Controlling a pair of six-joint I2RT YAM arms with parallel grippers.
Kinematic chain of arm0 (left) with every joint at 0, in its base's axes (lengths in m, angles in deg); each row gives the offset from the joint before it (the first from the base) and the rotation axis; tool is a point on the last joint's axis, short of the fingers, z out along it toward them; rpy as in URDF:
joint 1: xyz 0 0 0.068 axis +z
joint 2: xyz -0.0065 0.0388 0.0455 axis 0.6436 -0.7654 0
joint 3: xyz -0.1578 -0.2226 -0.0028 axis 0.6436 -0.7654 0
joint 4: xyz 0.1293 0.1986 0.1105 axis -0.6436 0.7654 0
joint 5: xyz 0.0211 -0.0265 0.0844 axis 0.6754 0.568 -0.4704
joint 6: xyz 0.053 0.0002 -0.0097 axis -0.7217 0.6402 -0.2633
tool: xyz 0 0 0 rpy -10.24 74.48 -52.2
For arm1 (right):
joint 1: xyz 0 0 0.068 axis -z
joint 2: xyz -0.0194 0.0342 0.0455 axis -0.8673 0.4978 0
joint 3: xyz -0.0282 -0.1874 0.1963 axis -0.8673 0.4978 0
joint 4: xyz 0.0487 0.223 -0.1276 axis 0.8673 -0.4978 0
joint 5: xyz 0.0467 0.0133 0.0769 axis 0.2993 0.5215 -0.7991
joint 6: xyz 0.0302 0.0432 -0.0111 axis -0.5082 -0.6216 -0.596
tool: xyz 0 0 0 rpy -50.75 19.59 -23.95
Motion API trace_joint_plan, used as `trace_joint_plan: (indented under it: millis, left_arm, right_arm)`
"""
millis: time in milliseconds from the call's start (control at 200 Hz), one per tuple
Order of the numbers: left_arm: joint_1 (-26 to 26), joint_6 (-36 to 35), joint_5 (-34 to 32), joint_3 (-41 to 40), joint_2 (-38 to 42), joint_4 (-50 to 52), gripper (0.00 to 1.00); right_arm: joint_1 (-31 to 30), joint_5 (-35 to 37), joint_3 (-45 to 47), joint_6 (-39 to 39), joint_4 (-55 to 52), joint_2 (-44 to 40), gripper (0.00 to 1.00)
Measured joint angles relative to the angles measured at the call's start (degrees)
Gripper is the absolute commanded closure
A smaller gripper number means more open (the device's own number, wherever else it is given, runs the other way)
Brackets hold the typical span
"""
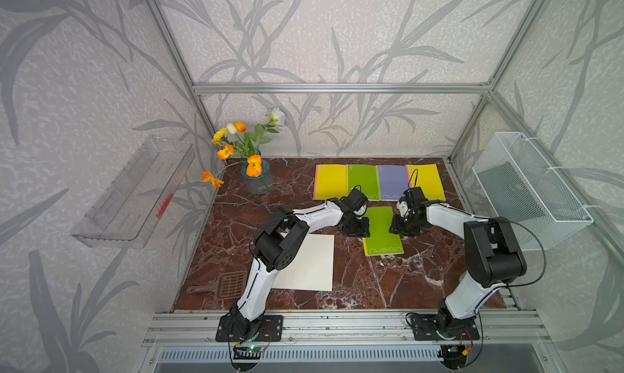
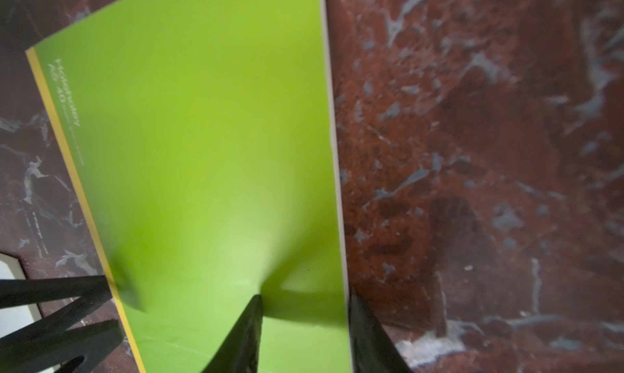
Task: Close the notebook
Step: Move the notebook to the center of the board.
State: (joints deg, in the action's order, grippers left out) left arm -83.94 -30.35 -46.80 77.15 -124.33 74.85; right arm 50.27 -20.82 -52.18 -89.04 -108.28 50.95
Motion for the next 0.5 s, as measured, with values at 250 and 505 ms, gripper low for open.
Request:
trace_joint_plan:
  millis: [250, 505]
  left_arm:
    - [0.1, -0.3, 0.9, 1.7, -1.1, 0.6, 0.65]
    - [0.1, -0.3, 2.0, 2.0, -1.4, 0.0, 0.63]
  right_arm:
    - [0.5, 0.4, 0.0, 0.1, -0.2, 0.0, 0.58]
    - [1.4, 0.3, 0.0, 0.6, -0.5, -0.1, 0.58]
